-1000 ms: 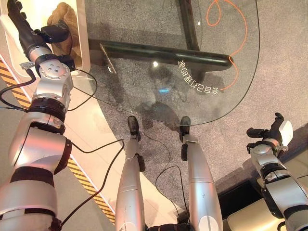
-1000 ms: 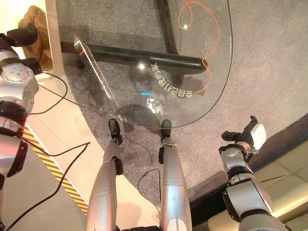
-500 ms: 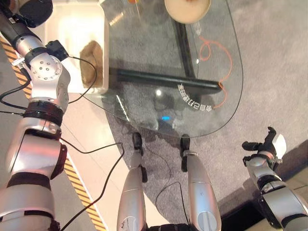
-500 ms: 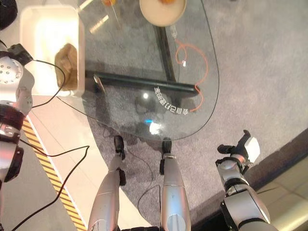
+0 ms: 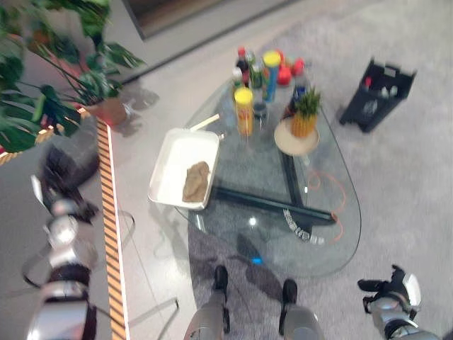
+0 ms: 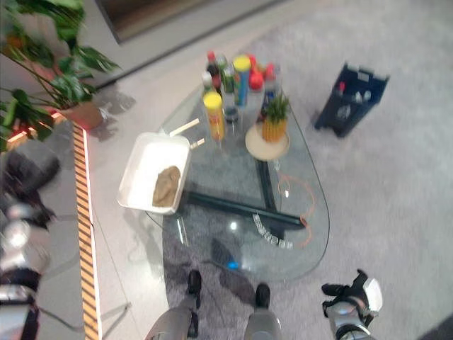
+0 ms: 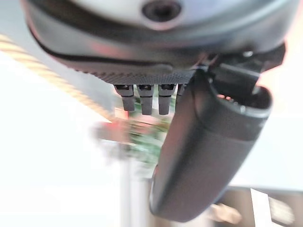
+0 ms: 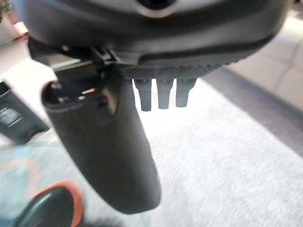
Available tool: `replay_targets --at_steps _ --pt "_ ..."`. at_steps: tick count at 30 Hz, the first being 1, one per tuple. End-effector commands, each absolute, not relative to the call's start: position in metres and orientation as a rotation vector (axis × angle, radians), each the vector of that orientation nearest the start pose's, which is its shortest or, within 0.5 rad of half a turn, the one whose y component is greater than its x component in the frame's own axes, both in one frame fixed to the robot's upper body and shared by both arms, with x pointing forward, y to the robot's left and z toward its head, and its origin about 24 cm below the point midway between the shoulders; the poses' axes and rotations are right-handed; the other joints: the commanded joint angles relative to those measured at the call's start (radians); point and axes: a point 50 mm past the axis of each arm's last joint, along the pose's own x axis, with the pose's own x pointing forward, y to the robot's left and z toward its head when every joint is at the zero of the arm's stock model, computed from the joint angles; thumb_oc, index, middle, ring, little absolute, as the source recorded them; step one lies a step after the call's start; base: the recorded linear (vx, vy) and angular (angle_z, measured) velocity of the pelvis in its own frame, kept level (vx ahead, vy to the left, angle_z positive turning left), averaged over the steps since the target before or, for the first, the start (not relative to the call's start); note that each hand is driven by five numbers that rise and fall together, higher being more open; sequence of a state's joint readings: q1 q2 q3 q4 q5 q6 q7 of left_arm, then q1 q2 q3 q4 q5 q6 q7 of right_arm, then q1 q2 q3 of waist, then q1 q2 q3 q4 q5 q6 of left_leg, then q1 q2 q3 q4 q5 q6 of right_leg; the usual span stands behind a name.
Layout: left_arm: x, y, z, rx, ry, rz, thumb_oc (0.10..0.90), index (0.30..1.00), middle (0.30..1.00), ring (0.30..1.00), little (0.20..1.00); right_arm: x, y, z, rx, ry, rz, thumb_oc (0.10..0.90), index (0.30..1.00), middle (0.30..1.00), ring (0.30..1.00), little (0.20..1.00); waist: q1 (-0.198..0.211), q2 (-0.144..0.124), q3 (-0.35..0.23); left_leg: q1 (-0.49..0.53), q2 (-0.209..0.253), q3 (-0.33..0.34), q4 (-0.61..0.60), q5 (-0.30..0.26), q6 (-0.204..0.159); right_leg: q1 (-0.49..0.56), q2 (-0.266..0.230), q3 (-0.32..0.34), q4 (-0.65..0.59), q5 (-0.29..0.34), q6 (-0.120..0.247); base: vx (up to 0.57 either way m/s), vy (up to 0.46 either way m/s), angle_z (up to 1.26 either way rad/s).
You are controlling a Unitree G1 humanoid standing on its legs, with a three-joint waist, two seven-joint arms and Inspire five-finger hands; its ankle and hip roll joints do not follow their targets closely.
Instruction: Wipe the table with a cloth and put it in the basket.
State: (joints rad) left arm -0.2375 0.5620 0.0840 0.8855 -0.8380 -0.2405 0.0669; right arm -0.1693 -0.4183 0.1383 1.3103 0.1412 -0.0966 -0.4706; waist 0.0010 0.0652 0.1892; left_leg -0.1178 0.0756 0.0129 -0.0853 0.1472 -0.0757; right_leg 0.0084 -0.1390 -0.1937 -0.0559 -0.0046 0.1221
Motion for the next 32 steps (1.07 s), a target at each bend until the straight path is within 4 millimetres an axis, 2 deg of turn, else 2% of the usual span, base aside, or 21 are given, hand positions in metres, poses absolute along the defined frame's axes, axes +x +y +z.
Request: replay_targets --at_steps 1,3,7,8,9,10,11,13,18,22,28,32 --pt "0.224 0.366 -0.019 -0.167 0.294 0.626 0.800 0.900 0.900 0.900 0.900 0.108 -0.334 -0.116 -0.692 1.092 -0.585 0.800 0.900 0.900 0.900 0.900 0.026 -0.032 -0.094 0.040 -0.001 0.031 -0.002 -0.102 -0.026 -0.030 -0.031 0.031 -0.028 0.059 0.030 0.12 0.013 0.16" --pt "0.194 0.359 -0.054 -0.123 0.486 0.630 0.800 0.900 0.900 0.900 0.900 0.100 -0.328 -0.123 -0.699 1.147 -0.520 0.800 0.900 0.900 0.900 0.900 0.029 -0.038 -0.119 0.063 0.006 0.041 -0.002 -0.109 -0.029 -0.010 -0.034 0.021 -0.031 0.055 0.032 0.11 0.008 0.07" --pt "0.154 0.337 -0.098 -0.067 0.758 0.569 0.800 0.900 0.900 0.900 0.900 0.091 -0.319 -0.130 -0.716 1.210 -0.425 0.800 0.900 0.900 0.900 0.900 0.028 -0.041 -0.138 0.097 0.016 0.058 -0.002 -0.124 -0.032 0.017 -0.037 0.010 -0.031 0.046 0.033 0.05 0.013 0.01" --pt "0.145 0.332 -0.105 -0.061 0.807 0.551 0.800 0.900 0.900 0.900 0.900 0.090 -0.318 -0.132 -0.717 1.217 -0.414 0.800 0.900 0.900 0.900 0.900 0.027 -0.041 -0.140 0.104 0.017 0.062 -0.002 -0.127 -0.032 0.023 -0.037 0.007 -0.031 0.044 0.033 0.03 0.007 -0.01" --pt "0.145 0.332 -0.105 -0.061 0.807 0.551 0.800 0.900 0.900 0.900 0.900 0.090 -0.318 -0.132 -0.717 1.217 -0.414 0.800 0.900 0.900 0.900 0.900 0.027 -0.041 -0.140 0.104 0.017 0.062 -0.002 -0.127 -0.032 0.023 -0.037 0.007 -0.031 0.044 0.033 0.04 0.016 -0.03" --pt "0.127 0.315 -0.122 -0.012 0.942 0.471 0.800 0.900 0.900 0.900 0.900 0.089 -0.313 -0.134 -0.733 1.233 -0.368 0.800 0.900 0.900 0.900 0.900 0.024 -0.041 -0.144 0.118 0.019 0.068 -0.002 -0.132 -0.031 0.037 -0.035 0.004 -0.031 0.038 0.033 0.03 0.015 -0.03" --pt "0.124 0.313 -0.124 -0.005 0.960 0.453 0.800 0.900 0.900 0.900 0.900 0.089 -0.312 -0.135 -0.737 1.235 -0.359 0.800 0.900 0.900 0.900 0.900 0.024 -0.042 -0.144 0.120 0.020 0.069 -0.002 -0.133 -0.031 0.038 -0.035 0.004 -0.031 0.038 0.033 0.04 0.020 -0.05" --pt "0.108 0.298 -0.137 0.056 1.088 0.369 0.800 0.900 0.900 0.900 0.900 0.087 -0.308 -0.137 -0.752 1.252 -0.308 0.800 0.900 0.900 0.900 0.900 0.019 -0.043 -0.145 0.135 0.021 0.076 -0.002 -0.140 -0.029 0.049 -0.035 0.001 -0.031 0.037 0.033 0.01 0.008 -0.02" --pt "0.099 0.284 -0.145 0.119 1.184 0.256 0.800 0.900 0.900 0.900 0.900 0.087 -0.301 -0.141 -0.772 1.274 -0.236 0.800 0.900 0.900 0.900 0.900 0.012 -0.043 -0.147 0.151 0.025 0.088 -0.002 -0.147 -0.028 0.059 -0.034 0.002 -0.031 0.034 0.035 0.02 0.016 -0.06" --pt "0.098 0.282 -0.147 0.120 1.218 0.236 0.800 0.900 0.900 0.900 0.900 0.087 -0.298 -0.142 -0.775 1.294 -0.192 0.800 0.900 0.900 0.900 0.900 0.011 -0.041 -0.146 0.159 0.023 0.090 -0.002 -0.153 -0.028 0.062 -0.037 0.001 -0.031 0.032 0.037 0.02 0.027 -0.11" --pt "0.083 0.275 -0.153 0.107 1.346 0.168 0.800 0.900 0.900 0.900 0.900 0.085 -0.290 -0.148 -0.716 1.369 -0.104 0.800 0.900 0.900 0.900 0.900 0.011 -0.038 -0.150 0.166 0.018 0.082 -0.002 -0.159 -0.025 0.062 -0.040 0.009 -0.031 0.032 0.038 0.01 0.007 0.00" --pt "0.084 0.274 -0.153 0.108 1.354 0.164 0.800 0.900 0.900 0.900 0.900 0.085 -0.287 -0.149 -0.723 1.374 -0.074 0.800 0.900 0.900 0.900 0.900 0.006 -0.037 -0.152 0.174 0.018 0.089 -0.002 -0.163 -0.026 0.065 -0.043 0.011 -0.031 0.031 0.040 0.04 0.018 0.01"
